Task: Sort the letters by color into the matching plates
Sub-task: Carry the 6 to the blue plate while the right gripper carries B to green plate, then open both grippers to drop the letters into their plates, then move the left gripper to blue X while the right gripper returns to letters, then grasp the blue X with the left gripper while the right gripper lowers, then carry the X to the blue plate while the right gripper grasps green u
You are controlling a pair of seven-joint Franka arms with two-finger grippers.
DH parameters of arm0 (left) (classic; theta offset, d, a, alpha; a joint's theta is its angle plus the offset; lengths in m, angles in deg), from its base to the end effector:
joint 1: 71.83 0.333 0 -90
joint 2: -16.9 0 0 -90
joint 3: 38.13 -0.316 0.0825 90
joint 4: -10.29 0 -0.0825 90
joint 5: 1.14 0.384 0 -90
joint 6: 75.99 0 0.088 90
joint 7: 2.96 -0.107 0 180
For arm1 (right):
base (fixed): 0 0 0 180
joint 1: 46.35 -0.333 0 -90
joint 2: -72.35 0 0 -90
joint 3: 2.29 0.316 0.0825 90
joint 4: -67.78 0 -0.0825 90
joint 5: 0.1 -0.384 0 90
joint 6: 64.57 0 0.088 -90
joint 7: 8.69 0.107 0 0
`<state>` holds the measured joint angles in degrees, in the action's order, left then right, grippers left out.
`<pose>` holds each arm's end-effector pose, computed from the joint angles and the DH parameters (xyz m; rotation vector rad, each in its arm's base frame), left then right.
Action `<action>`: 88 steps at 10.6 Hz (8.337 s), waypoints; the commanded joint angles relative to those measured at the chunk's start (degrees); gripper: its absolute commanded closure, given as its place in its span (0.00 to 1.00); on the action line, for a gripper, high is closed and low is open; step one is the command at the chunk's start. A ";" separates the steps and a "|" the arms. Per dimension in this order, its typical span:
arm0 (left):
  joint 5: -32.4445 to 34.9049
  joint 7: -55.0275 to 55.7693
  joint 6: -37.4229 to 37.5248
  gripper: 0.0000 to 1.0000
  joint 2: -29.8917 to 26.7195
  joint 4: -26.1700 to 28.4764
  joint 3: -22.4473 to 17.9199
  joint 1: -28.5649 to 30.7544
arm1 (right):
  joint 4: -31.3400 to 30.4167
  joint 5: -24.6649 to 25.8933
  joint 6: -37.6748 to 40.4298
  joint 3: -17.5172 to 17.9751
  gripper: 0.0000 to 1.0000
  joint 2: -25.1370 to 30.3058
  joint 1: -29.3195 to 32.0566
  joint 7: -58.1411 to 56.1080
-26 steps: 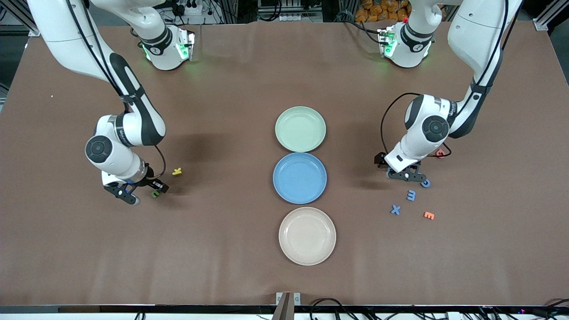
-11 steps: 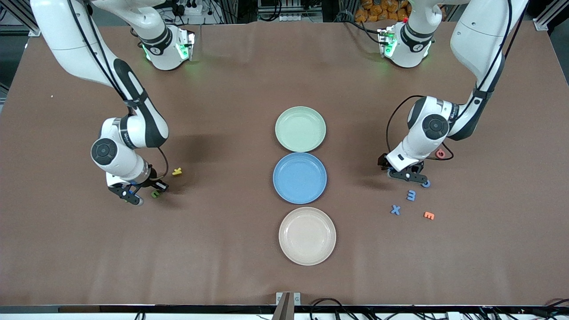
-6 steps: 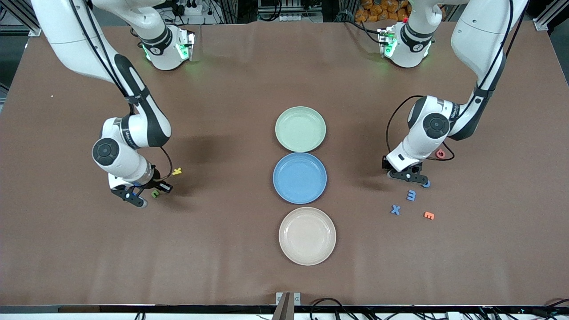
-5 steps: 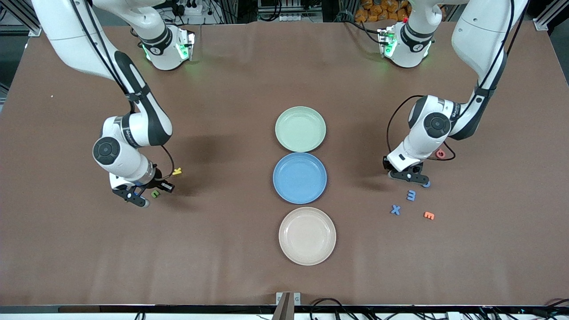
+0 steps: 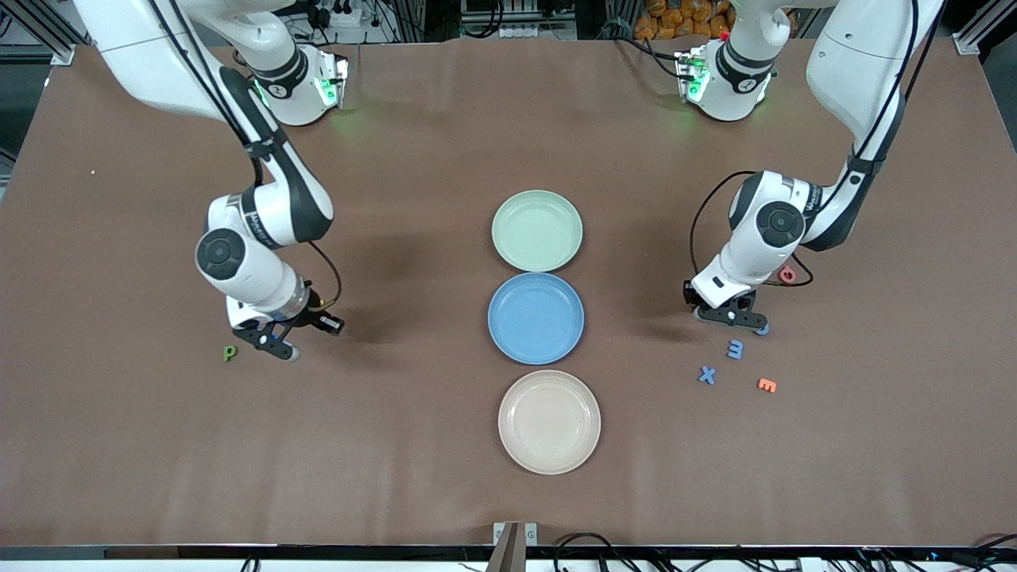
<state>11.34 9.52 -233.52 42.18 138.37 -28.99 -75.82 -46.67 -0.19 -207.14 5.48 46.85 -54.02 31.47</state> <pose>0.5343 -0.1358 0.1802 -3.1194 0.2997 -0.1363 0.5925 0.1608 0.2413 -2.9899 0.6799 -0.0252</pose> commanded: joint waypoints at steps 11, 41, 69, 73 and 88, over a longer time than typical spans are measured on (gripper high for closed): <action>0.69 32.50 -0.15 1.00 4.42 -13.63 11.43 -6.63 | 1.77 0.35 1.85 9.19 1.00 1.51 -17.54 31.53; 5.35 1.52 4.07 0.00 14.98 -26.92 1.32 1.87 | 7.14 6.85 17.41 13.45 0.11 4.49 6.00 27.72; -4.40 -2.02 14.44 1.00 18.32 -32.37 2.29 0.65 | 1.52 -2.82 -5.18 -4.51 0.40 -7.46 8.72 -6.85; -5.02 -1.14 14.44 1.00 17.36 -32.54 2.46 0.65 | 1.51 -2.46 -5.27 -4.51 0.57 -7.81 8.64 -6.94; -4.93 26.27 17.34 1.00 13.75 -33.24 2.82 -13.32 | 3.97 -3.34 10.11 -2.50 1.00 2.20 4.52 -5.97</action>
<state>7.62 32.25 -217.27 56.95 105.23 -25.54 -86.52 -41.61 -2.52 -199.72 2.00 45.28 -47.61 24.99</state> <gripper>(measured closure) 0.714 0.731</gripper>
